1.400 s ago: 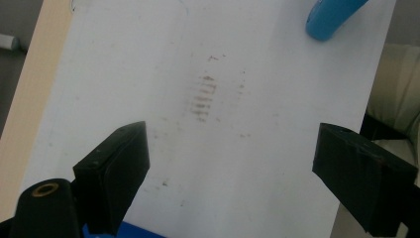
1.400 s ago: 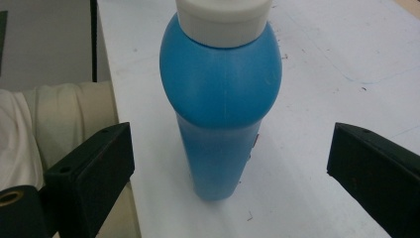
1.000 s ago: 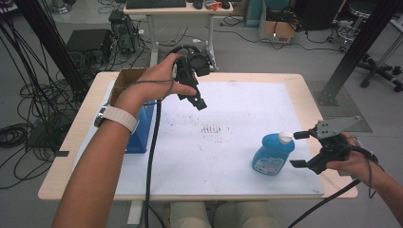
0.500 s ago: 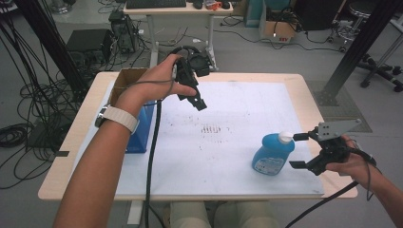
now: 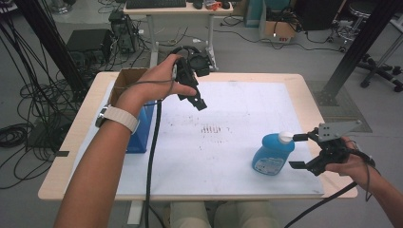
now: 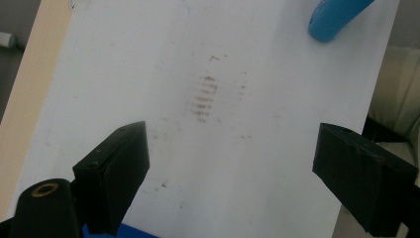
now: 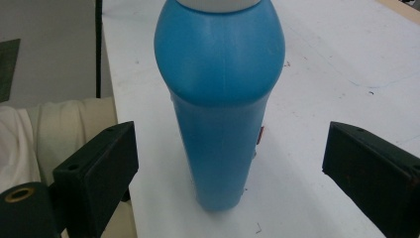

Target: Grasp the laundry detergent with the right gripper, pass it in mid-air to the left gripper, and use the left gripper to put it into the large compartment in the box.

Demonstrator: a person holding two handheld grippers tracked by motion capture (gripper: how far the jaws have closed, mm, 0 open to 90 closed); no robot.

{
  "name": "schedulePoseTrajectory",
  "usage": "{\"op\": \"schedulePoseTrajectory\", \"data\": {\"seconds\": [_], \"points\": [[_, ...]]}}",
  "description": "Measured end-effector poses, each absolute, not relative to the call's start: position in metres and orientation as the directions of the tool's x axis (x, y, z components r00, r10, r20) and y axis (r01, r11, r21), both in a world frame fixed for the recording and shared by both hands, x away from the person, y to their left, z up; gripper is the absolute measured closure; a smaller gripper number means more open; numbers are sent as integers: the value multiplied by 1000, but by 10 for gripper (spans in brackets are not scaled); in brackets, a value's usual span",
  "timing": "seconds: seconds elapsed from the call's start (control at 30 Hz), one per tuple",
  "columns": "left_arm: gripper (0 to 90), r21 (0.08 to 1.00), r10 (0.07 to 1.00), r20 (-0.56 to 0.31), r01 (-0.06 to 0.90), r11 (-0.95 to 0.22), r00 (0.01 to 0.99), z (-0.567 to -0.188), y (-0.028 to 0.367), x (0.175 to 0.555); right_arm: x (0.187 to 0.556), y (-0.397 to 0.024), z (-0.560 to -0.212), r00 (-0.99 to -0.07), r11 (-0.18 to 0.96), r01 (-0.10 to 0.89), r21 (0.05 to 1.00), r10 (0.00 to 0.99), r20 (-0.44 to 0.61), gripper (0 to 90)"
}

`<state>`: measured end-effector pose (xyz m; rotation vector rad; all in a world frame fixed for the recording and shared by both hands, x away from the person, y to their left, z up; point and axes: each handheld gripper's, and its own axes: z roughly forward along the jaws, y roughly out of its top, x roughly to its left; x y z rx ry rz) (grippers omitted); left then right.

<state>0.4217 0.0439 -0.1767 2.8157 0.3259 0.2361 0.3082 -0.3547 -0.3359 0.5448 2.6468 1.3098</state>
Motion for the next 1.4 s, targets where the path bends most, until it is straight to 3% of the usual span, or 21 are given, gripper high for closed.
{"op": "schedulePoseTrajectory", "data": {"seconds": [1.4], "points": [[146,313,258,128,208,-927,958,-175,47,421,307,-355,-333,-925,555,253,792,378,31,75]]}}
